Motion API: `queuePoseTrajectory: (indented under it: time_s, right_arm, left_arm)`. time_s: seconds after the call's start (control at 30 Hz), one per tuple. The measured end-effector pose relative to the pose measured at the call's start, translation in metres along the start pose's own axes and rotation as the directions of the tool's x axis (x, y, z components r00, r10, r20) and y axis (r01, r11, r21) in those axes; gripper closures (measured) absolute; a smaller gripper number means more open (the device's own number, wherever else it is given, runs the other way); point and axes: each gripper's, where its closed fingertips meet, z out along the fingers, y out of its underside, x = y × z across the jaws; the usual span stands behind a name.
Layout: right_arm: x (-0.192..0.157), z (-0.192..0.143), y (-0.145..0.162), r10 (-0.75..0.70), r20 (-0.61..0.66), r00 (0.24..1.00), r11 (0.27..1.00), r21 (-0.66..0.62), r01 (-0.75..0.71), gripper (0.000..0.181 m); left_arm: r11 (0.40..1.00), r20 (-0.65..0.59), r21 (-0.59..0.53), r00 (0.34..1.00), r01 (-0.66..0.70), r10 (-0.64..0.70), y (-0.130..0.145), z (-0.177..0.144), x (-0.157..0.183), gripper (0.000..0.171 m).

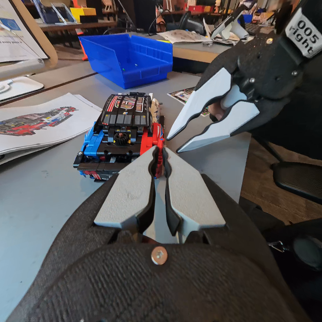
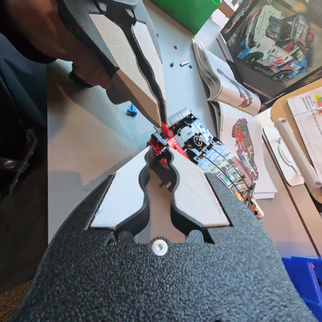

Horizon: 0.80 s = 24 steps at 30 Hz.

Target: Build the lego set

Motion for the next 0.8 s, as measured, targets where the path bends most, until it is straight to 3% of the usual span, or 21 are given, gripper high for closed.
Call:
queuePoseTrajectory:
  time_s: [0.1,0.3,0.43,0.53,0.7,0.8]
  right_arm:
    - [-0.001,0.004,-0.003,-0.013,-0.012,1.000,1.000,0.004,0.013,0.166]
    - [0.003,0.008,0.000,-0.040,-0.024,0.999,0.999,0.002,0.040,0.164]
    - [0.000,0.004,-0.004,0.082,0.143,0.986,0.993,0.078,-0.093,0.164]
    - [0.007,0.002,-0.007,0.069,0.194,0.978,0.991,0.102,-0.090,0.171]
    - [0.018,0.003,-0.018,0.026,0.234,0.972,0.991,0.120,-0.056,0.170]
    - [0.028,-0.005,-0.032,0.097,0.214,0.972,0.978,0.162,-0.134,0.170]
  left_arm:
    - [0.997,0.006,-0.070,1.000,0.014,-0.014,0.010,0.003,0.000,0.171]
    - [0.995,0.009,-0.087,0.998,0.056,-0.055,0.012,0.007,0.001,0.171]
    - [0.997,-0.022,-0.073,0.999,0.025,-0.026,0.009,0.007,0.006,0.171]
    - [0.997,-0.037,-0.075,0.999,0.013,-0.016,0.008,0.006,0.009,0.170]
    - [0.997,-0.060,-0.078,0.998,-0.018,0.013,-0.010,0.000,0.002,0.171]
    - [0.998,-0.029,-0.062,0.999,-0.027,0.025,-0.029,-0.023,-0.020,0.171]
